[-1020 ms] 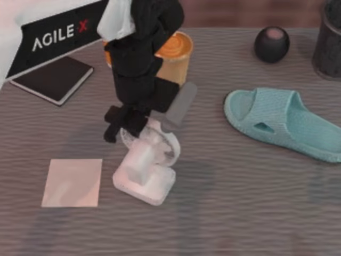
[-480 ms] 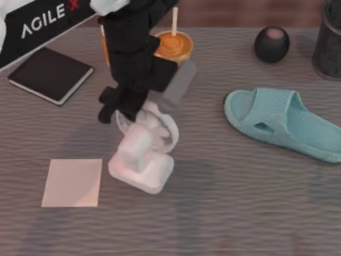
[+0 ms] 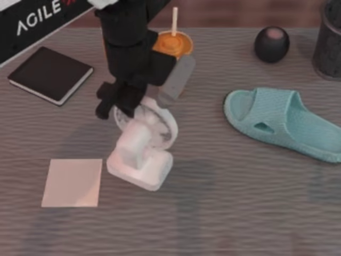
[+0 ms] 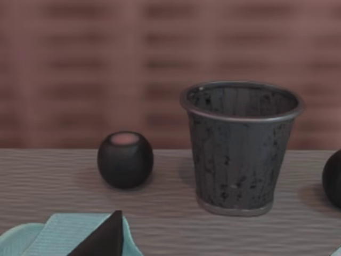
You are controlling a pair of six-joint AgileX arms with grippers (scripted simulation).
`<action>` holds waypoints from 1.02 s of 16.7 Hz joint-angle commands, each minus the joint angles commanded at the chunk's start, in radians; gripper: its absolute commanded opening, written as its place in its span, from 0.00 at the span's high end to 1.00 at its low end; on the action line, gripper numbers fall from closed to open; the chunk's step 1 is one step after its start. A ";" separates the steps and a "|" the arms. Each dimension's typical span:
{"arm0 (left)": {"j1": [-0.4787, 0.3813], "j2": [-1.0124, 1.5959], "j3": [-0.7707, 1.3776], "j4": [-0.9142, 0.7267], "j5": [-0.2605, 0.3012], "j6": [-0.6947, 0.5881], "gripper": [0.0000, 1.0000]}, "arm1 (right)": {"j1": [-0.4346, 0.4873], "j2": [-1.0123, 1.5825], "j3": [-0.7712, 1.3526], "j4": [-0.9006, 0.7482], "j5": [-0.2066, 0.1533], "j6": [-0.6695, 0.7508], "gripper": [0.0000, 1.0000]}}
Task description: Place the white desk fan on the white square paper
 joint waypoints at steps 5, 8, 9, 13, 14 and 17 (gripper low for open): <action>0.002 -0.011 -0.038 -0.037 -0.021 -0.192 1.00 | 0.000 0.000 0.000 0.000 0.000 0.000 0.00; 0.014 -0.032 -0.074 -0.064 -0.037 -0.429 1.00 | 0.000 0.000 0.000 0.000 0.000 0.000 0.00; 0.020 -0.042 -0.088 -0.072 -0.042 -0.529 1.00 | 0.000 0.000 0.000 0.000 0.000 0.000 0.00; 0.050 -0.091 -0.147 -0.094 -0.058 -1.011 1.00 | 0.000 0.000 0.000 0.000 0.000 0.000 0.00; 0.059 -0.105 -0.163 -0.097 -0.060 -1.147 1.00 | 0.000 0.000 0.000 0.000 0.000 0.000 0.00; 0.086 -0.149 -0.211 -0.099 -0.064 -1.582 1.00 | 0.000 0.000 0.000 0.000 0.000 0.000 0.00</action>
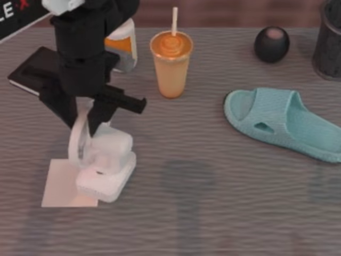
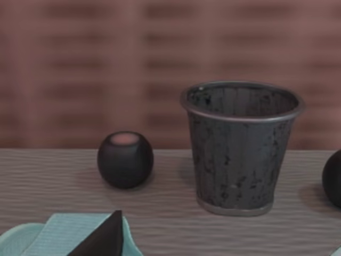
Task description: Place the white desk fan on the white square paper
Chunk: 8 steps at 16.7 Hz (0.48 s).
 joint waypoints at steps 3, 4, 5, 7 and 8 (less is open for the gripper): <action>0.028 -0.044 -0.048 0.007 0.004 -0.448 1.00 | 0.000 0.000 0.000 0.000 0.000 0.000 0.00; 0.038 -0.059 -0.063 0.012 0.007 -0.594 1.00 | 0.000 0.000 0.000 0.000 0.000 0.000 0.00; 0.048 -0.073 -0.078 0.017 0.012 -0.736 1.00 | 0.000 0.000 0.000 0.000 0.000 0.000 0.00; 0.067 -0.101 -0.107 0.031 0.022 -1.004 1.00 | 0.000 0.000 0.000 0.000 0.000 0.000 0.00; 0.076 -0.115 -0.121 0.039 0.028 -1.126 1.00 | 0.000 0.000 0.000 0.000 0.000 0.000 0.00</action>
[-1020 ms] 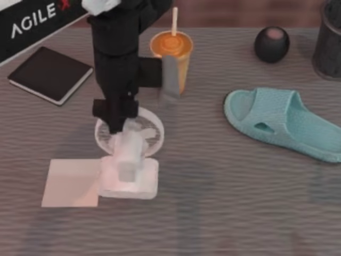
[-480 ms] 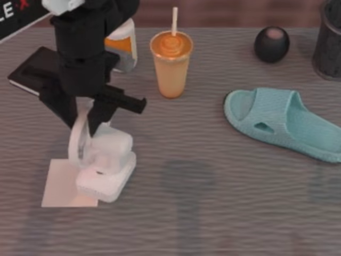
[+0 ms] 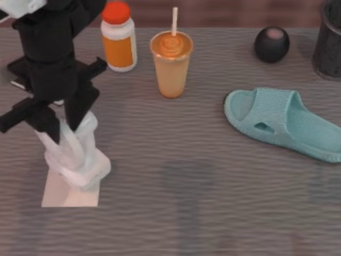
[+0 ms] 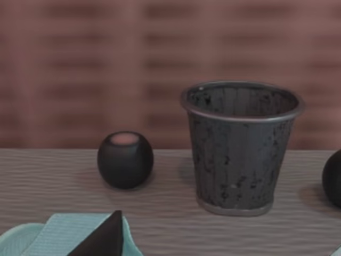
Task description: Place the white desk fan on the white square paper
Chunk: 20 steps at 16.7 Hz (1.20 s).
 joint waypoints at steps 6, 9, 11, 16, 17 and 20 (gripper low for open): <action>0.046 -0.070 -0.070 0.054 0.038 -0.527 1.00 | 0.000 0.000 0.000 0.000 0.000 0.000 0.00; 0.058 -0.091 -0.091 0.073 0.051 -0.650 1.00 | 0.000 0.000 0.000 0.000 0.000 0.000 0.00; 0.062 -0.097 -0.096 0.079 0.055 -0.681 1.00 | 0.000 0.000 0.000 0.000 0.000 0.000 0.00; 0.057 -0.093 -0.093 0.077 0.054 -0.678 1.00 | 0.000 0.000 0.000 0.000 0.000 0.000 0.00; 0.057 -0.093 -0.097 0.080 0.053 -0.677 1.00 | 0.000 0.000 0.000 0.000 0.000 0.000 0.00; 0.065 -0.090 -0.154 0.139 0.052 -0.675 1.00 | 0.000 0.000 0.000 0.000 0.000 0.000 0.00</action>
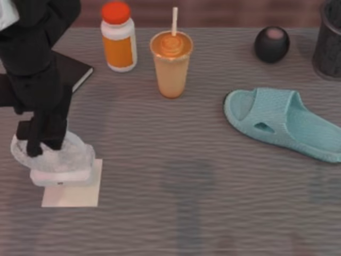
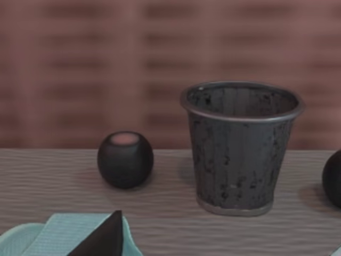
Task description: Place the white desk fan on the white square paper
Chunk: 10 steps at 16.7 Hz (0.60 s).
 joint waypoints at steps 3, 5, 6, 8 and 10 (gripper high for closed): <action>0.006 0.002 -0.063 0.069 0.002 0.005 1.00 | 0.000 0.000 0.000 0.000 0.000 0.000 0.00; 0.007 0.002 -0.070 0.076 0.002 0.005 1.00 | 0.000 0.000 0.000 0.000 0.000 0.000 0.00; 0.007 0.002 -0.070 0.076 0.002 0.005 1.00 | 0.000 0.000 0.000 0.000 0.000 0.000 0.00; 0.007 0.002 -0.070 0.076 0.002 0.005 0.92 | 0.000 0.000 0.000 0.000 0.000 0.000 0.00; 0.007 0.002 -0.070 0.076 0.002 0.005 0.77 | 0.000 0.000 0.000 0.000 0.000 0.000 0.00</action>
